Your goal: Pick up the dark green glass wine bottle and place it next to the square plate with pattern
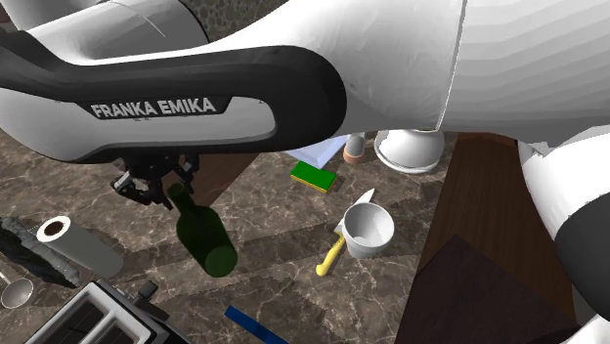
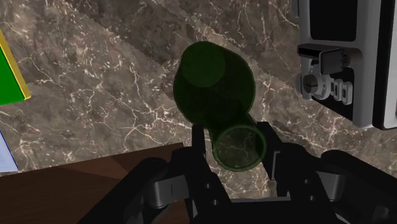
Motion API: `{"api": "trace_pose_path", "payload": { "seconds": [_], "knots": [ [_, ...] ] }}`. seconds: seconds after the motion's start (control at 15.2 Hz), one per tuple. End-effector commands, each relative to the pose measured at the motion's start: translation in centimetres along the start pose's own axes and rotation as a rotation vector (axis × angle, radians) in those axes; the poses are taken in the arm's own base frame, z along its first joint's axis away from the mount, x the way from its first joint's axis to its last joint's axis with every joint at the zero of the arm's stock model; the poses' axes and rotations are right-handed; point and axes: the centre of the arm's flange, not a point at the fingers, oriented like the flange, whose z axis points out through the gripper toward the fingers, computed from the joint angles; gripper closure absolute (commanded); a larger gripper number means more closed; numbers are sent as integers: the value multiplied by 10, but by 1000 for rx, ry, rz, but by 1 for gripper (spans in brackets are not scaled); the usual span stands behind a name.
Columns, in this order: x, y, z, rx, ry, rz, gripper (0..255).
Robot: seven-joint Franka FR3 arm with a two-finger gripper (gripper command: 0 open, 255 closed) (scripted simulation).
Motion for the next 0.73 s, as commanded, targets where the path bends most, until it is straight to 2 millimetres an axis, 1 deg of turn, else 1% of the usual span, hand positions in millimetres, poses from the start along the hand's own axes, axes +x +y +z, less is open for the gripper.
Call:
{"api": "trace_pose_path", "payload": {
  "seconds": [0.0,0.66],
  "knots": [
    [-1,0,-10,0,0,0,255],
    [-2,-1,-62,0,0,0,255]
  ]
}}
